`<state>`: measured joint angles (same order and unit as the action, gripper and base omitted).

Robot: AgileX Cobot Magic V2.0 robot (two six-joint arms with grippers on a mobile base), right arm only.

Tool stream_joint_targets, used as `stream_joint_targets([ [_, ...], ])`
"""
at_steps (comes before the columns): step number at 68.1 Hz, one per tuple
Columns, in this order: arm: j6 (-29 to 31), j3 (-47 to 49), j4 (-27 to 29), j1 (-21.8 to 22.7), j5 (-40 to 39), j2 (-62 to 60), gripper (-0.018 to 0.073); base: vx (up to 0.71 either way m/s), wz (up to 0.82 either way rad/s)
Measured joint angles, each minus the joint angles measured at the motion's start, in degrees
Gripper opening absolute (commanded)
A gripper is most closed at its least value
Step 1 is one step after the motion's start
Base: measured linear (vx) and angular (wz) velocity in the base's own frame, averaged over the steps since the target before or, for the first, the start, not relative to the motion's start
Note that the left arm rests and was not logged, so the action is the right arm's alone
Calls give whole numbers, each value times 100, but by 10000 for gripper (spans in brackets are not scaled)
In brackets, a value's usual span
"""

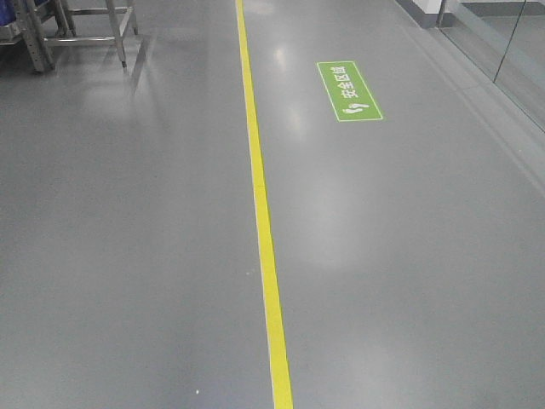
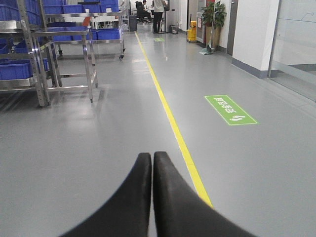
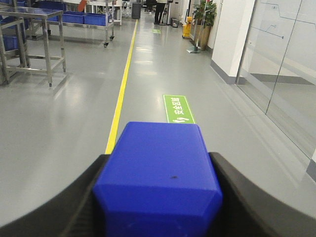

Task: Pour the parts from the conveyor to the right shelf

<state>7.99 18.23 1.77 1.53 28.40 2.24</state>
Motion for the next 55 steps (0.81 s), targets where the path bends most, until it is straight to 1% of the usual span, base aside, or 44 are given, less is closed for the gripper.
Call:
stream_joint_targets([
  [20,0,0,0,0,0,0,-6,34,-5],
  [55,0,0,0,0,0,0,-6,42,2],
])
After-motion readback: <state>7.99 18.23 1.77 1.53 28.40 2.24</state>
